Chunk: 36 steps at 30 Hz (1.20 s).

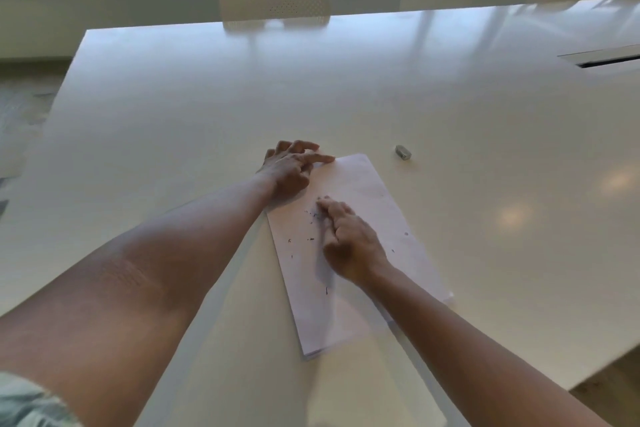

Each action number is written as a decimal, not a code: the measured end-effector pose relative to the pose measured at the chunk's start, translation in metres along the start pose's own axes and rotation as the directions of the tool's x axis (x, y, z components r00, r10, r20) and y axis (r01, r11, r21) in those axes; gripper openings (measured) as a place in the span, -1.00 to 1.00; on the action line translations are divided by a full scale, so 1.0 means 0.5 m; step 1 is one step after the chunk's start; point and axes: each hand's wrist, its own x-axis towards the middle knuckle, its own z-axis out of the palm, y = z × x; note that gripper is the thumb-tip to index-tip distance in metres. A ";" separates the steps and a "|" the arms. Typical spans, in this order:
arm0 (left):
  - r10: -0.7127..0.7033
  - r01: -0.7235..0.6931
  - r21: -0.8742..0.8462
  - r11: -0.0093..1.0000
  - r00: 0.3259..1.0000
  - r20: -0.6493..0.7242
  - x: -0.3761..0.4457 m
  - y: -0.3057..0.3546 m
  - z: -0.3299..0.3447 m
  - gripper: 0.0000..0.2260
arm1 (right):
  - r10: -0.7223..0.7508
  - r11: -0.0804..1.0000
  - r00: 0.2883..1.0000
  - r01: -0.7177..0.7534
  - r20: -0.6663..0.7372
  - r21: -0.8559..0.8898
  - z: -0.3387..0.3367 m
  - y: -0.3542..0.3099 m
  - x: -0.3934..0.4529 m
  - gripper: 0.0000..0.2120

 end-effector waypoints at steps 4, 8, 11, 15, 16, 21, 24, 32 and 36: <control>0.015 -0.015 -0.001 1.000 1.000 -0.002 0.000 -0.004 0.002 -0.56 | -0.093 0.959 0.995 0.081 0.035 0.270 0.018 -0.043 -0.020 -0.61; 0.030 -0.030 0.000 1.000 0.999 -0.022 -0.001 -0.009 0.006 -0.57 | 0.049 0.993 0.980 -0.027 -0.193 0.116 0.000 -0.028 0.000 -0.60; 0.042 -0.042 -0.003 0.999 0.999 -0.033 -0.001 -0.010 0.009 -0.57 | 0.077 0.993 0.994 -0.083 -0.076 -0.086 0.001 -0.022 -0.005 -0.54; 0.034 -0.034 -0.001 0.999 0.999 -0.025 0.001 -0.008 0.006 -0.55 | -0.177 0.977 0.967 0.196 0.185 -0.088 0.027 -0.060 -0.032 -0.53; 0.036 -0.036 0.005 0.999 0.999 -0.022 0.001 -0.007 0.006 -0.55 | -0.232 0.970 0.952 0.242 0.199 -0.027 0.033 -0.067 -0.035 -0.53; 0.049 -0.048 0.020 0.999 0.999 -0.015 0.000 -0.008 0.004 -0.58 | -0.093 0.992 0.994 0.097 -0.050 0.083 0.004 -0.045 -0.016 -0.57; 0.062 -0.061 0.019 0.998 0.998 -0.024 -0.001 -0.008 0.005 -0.58 | 0.007 0.998 0.999 -0.010 -0.050 -0.069 -0.003 -0.027 -0.009 -0.56; 0.062 -0.061 0.019 0.998 0.997 -0.055 -0.003 -0.008 0.008 -0.57 | -0.167 0.971 0.985 0.156 0.050 0.183 0.032 -0.079 -0.051 -0.57; 0.070 -0.069 0.016 0.997 0.996 -0.058 -0.008 -0.008 0.007 -0.58 | 0.008 0.994 0.986 0.009 -0.166 0.106 -0.015 -0.030 -0.038 -0.60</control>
